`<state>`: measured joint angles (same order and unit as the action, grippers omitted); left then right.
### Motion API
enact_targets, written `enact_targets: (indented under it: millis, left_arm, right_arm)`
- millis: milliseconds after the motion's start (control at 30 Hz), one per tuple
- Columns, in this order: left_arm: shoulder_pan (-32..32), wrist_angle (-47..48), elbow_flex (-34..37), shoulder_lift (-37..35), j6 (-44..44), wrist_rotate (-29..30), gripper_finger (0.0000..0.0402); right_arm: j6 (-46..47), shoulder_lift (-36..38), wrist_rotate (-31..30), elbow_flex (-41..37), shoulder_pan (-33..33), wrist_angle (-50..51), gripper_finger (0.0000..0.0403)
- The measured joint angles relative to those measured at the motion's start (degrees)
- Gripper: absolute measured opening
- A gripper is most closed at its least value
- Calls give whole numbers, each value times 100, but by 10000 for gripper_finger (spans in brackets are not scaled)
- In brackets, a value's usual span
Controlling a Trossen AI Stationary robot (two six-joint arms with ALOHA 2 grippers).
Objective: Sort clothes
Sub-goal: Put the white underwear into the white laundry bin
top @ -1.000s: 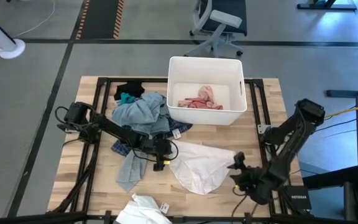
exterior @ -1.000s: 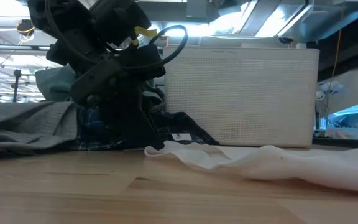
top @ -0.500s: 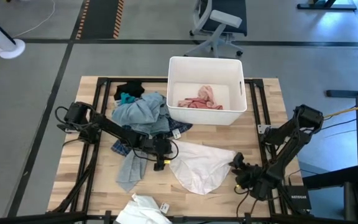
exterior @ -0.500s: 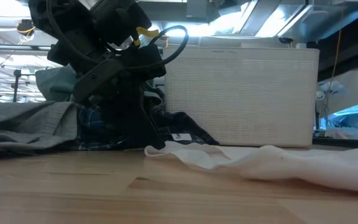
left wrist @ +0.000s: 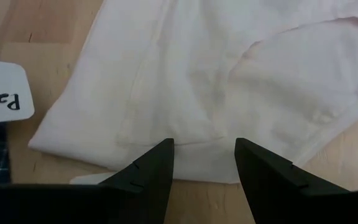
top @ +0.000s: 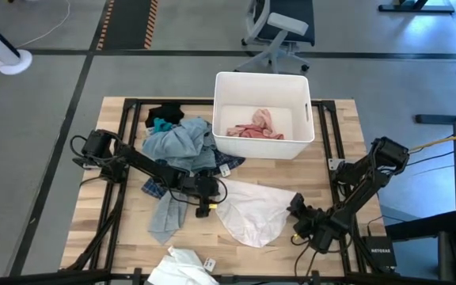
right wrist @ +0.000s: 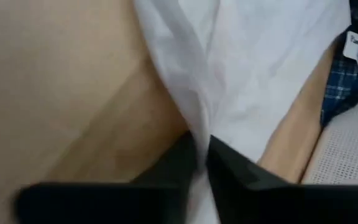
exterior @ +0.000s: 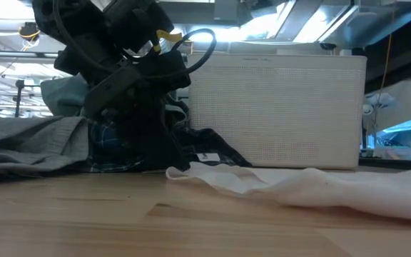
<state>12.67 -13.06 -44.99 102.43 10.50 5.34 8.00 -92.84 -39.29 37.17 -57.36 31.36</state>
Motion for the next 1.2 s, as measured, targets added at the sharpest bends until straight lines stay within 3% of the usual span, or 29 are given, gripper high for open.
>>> enact_targets:
  millis: [67, 233, 433, 733, 967, 1200]
  left_arm:
    - [0, -59, 0, 0, 4, 0, 166]
    - [0, -100, 0, 3, 240, 127, 166]
    - [-27, -474, 1, 243, 243, 128, 166]
    - [-44, -459, 0, 269, 271, 136, 166]
    - [-42, -427, 0, 271, 251, 136, 166]
    - [-41, -377, 0, 235, 258, 131, 166]
  right_arm:
    - [-159, 89, -3, 18, 9, 41, 14]
    - [-244, 216, -157, 452, 3, 667, 32]
    - [-759, 214, -346, 1116, 86, 1259, 8]
    - [-2061, 212, -458, 1774, 1092, 1268, 16]
    - [-3870, 212, -157, 1995, 2084, 284, 14]
    - [-5046, 212, 804, 2020, 3062, -1213, 13]
